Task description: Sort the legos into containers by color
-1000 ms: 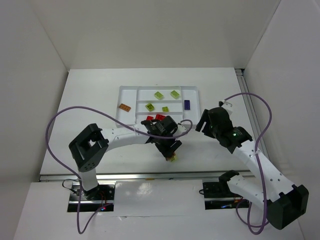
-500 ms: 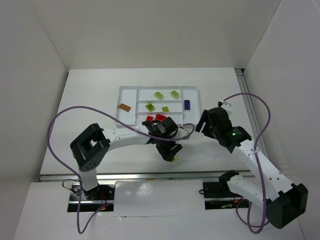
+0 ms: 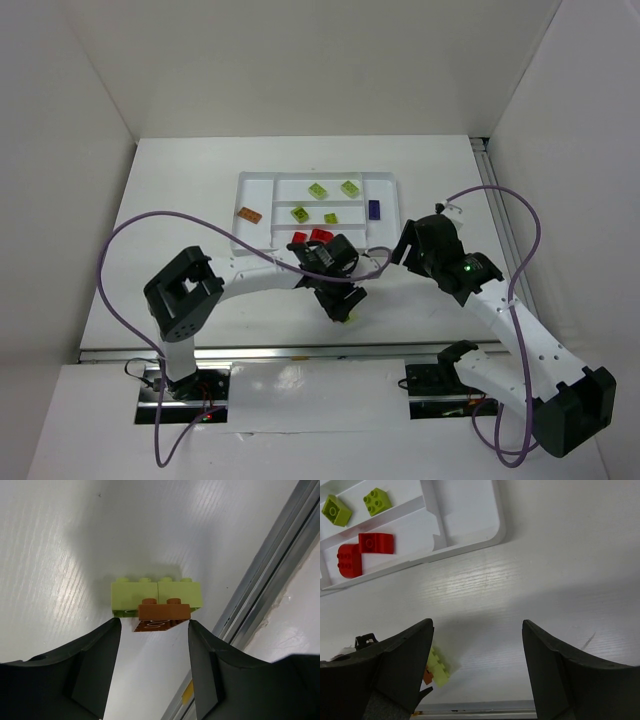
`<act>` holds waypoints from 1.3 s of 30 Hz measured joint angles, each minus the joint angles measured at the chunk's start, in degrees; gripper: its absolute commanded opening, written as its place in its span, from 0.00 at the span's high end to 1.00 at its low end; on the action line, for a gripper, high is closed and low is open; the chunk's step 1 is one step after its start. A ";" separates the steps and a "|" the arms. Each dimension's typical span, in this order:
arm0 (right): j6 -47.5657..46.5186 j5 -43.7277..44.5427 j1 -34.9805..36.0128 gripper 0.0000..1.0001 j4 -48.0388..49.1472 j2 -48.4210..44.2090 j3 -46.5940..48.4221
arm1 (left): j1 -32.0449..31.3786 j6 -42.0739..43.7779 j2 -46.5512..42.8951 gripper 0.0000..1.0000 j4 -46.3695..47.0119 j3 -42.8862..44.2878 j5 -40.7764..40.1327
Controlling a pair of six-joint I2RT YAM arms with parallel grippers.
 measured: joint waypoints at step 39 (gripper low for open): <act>-5.27 -34.27 -3.41 0.19 11.93 -2.19 -6.10 | 18.05 -2.49 -18.91 1.00 7.78 -6.56 18.23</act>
